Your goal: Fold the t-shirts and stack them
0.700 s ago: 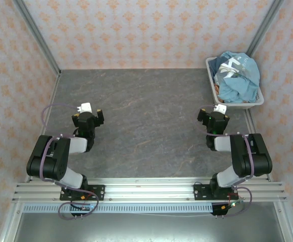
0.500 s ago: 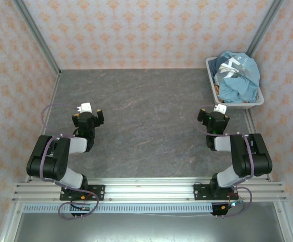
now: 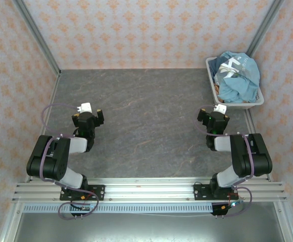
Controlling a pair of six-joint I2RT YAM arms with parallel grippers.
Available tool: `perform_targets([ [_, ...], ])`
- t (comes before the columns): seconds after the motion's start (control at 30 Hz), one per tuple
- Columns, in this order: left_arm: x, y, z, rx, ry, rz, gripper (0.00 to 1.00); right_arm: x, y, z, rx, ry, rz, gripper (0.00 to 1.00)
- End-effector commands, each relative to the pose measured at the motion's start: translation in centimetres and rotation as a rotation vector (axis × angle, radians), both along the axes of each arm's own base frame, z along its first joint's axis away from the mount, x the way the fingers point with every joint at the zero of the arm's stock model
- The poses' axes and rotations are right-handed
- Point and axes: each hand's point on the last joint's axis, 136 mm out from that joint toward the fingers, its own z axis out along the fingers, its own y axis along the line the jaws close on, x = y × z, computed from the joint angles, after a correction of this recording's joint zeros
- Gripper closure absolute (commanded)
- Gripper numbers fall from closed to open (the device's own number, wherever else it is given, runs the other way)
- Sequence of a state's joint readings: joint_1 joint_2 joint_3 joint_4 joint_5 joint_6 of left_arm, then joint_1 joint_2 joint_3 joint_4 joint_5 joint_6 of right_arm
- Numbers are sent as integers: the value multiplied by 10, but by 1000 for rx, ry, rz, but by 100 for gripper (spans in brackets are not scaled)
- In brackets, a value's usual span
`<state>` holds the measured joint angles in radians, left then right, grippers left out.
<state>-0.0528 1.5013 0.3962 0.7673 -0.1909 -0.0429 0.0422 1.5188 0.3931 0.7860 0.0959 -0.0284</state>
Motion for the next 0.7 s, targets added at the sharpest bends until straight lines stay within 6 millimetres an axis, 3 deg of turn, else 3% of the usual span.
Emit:
perform_targets([
  [0.0,4,2,15,27,-38,12,0,6,2,14,-10,-40,18,1],
  [0.07,1,7,36,35,-24,49,0,4,4,33,-54,6,3,1],
  [0.1,-2,10,53,45,-13,76,0,3,6,55,-75,16,-19,1],
  [0.2,-6,3,129,17,-209,93,0,8,17,164,38,-180,-61,1],
  [0.23,-8,5,159,-36,-288,136,0,8,19,194,135,-216,-68,1],
  [0.27,-12,12,176,-144,-306,219,0,8,20,208,200,-199,-70,1],
  [0.33,-38,30,192,-310,-159,441,0,2,-2,222,308,-157,-254,1],
  [0.37,-34,32,200,-344,-148,472,0,12,-4,224,324,-142,-246,1],
  [0.4,-16,22,202,-410,-104,392,0,21,-9,230,349,-137,-263,1],
  [0.47,12,-3,210,-518,-49,273,0,34,-22,224,347,-92,-358,1],
  [0.53,37,-41,226,-595,-45,104,0,49,-36,228,329,-107,-431,1],
  [0.57,45,-59,233,-634,-46,26,0,56,-43,231,324,-121,-464,1],
  [0.67,59,-117,250,-727,-13,-187,1,80,-71,215,376,-115,-573,1],
])
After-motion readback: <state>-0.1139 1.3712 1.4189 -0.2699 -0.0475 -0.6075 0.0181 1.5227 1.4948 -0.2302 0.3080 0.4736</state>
